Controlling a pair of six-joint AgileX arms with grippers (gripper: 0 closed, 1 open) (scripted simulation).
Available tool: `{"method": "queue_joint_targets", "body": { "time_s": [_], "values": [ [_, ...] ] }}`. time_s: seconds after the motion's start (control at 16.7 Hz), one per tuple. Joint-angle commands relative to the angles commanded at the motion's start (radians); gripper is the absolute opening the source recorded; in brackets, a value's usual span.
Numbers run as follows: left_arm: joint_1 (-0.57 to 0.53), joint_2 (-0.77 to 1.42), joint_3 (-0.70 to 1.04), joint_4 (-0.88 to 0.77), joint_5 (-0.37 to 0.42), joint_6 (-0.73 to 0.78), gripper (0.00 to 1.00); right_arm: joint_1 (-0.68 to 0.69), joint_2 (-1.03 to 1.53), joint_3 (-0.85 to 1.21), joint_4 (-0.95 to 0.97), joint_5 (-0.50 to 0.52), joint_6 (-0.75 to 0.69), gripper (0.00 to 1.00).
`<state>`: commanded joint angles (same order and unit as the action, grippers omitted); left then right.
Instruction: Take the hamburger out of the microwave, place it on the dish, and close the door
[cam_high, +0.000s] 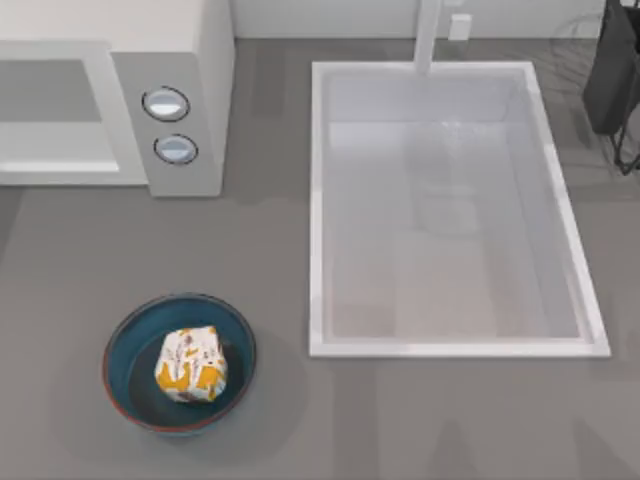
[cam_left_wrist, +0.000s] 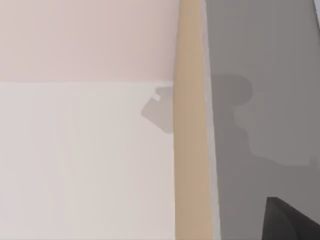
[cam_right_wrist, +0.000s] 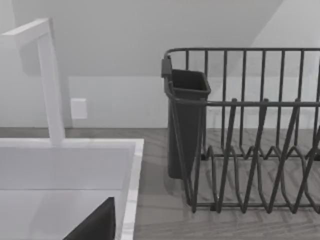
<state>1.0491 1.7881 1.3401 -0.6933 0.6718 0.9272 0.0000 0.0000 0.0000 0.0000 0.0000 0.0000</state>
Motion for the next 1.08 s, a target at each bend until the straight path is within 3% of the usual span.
{"method": "queue_joint_targets", "body": {
  "time_s": [0.42,0.84,1.08],
  "values": [
    [0.006,0.09,-0.194,0.295,0.004,0.004,0.0,0.0,0.0,0.0,0.0,0.0,0.0,1.0],
    [-0.008,0.076,-0.222,0.315,0.0,-0.006,0.0,0.0,0.0,0.0,0.0,0.0,0.0,1.0],
    [-0.075,-0.046,-0.373,0.386,-0.034,-0.08,0.0,0.0,0.0,0.0,0.0,0.0,0.0,1.0]
  ]
}}
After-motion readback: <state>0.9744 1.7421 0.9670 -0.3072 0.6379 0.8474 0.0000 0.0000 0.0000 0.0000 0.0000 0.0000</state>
